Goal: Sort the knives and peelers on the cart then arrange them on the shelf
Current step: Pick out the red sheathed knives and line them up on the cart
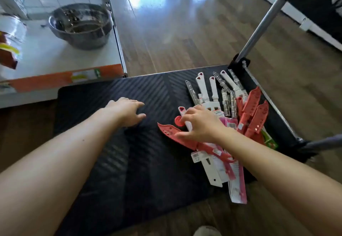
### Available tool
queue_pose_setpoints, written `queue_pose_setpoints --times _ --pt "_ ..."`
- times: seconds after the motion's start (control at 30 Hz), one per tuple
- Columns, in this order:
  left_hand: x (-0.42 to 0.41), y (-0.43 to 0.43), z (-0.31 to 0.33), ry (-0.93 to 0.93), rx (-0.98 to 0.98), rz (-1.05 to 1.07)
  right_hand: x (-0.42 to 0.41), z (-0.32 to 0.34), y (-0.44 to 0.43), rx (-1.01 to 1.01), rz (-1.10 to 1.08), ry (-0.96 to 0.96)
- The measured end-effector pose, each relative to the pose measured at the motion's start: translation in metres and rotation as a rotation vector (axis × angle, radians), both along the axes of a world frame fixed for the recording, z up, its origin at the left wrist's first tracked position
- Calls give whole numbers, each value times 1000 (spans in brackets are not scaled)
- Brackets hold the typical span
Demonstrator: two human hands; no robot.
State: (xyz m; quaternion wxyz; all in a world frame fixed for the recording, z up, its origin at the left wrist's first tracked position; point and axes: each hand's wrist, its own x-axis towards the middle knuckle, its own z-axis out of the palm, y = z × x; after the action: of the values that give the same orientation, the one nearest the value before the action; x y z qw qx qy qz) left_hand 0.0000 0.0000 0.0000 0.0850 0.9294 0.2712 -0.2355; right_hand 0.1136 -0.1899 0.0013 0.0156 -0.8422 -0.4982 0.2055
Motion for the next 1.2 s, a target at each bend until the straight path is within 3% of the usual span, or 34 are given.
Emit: queue_pose_setpoints --times 0.13,0.23,0.4,0.67,0.83,0.93,1.2 --pt "-13 11 8 -1 11 -14 -18 -7 -6 -170 115 -210" --pt "-25 26 12 -1 28 43 -25 -13 -2 -226 85 -236" --pt "-39 25 19 -31 -163 192 -24 -19 5 -133 -141 74" --pt "-38 11 19 -343 -495 408 -17 -13 30 266 -388 250" --pt "-27 -7 24 -560 -782 586 -22 5 56 535 -641 851" --pt "-22 -14 27 -643 -891 683 -29 11 66 542 -617 989" --pt "-24 -10 24 -741 -913 839 -34 7 76 423 -531 1024"
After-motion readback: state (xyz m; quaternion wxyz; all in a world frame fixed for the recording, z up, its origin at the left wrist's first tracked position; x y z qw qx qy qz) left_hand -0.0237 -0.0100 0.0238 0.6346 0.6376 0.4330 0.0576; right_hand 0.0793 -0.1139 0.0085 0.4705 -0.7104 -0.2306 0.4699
